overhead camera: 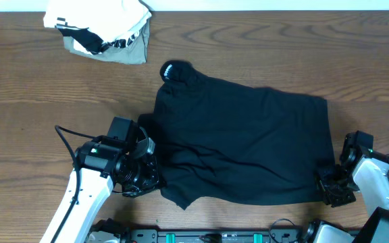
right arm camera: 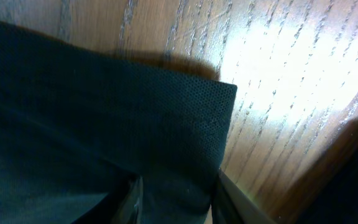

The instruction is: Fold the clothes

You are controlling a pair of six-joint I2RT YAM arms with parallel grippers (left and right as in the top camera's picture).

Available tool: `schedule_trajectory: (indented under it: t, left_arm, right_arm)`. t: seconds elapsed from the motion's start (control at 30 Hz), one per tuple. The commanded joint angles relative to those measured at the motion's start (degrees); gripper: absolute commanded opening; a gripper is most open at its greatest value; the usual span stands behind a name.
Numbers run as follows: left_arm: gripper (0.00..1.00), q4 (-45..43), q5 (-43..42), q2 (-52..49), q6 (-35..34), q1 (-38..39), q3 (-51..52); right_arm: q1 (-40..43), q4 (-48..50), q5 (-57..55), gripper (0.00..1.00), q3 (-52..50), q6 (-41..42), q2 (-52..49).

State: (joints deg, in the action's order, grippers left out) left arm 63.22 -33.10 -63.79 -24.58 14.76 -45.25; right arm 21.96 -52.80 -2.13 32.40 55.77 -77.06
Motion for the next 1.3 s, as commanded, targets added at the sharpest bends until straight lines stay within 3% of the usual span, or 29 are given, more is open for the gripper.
schedule_trajectory:
  t: [0.0,0.37,0.63,0.7,0.9,1.27]
  left_arm:
    - [0.06,0.3,-0.7,0.2,0.4,-0.3,-0.4]
    - [0.07,0.1,-0.8,0.2,0.6,-0.3,-0.4]
    - [0.07,-0.3,-0.8,0.2,0.6,-0.3,-0.4]
    - [0.07,-0.3,-0.8,0.2,0.6,-0.3,-0.4]
    - [0.07,-0.3,-0.8,0.2,0.6,-0.3,-0.4]
    - [0.06,1.7,-3.7,0.3,0.6,-0.3,-1.6]
  right_arm:
    - [0.3,0.3,-0.4,0.36,-1.2,0.4,0.7]
    - [0.2,0.3,-0.4,0.44,-2.6,1.0,0.7]
    - [0.3,1.4,-0.4,0.43,-3.4,1.7,0.7]
    - [0.3,1.4,-0.4,0.37,-3.5,1.6,0.7]
    - [0.3,2.7,-0.5,0.02,-5.1,2.5,0.7]
    - [0.3,-4.5,-0.9,0.02,0.2,2.5,0.7]
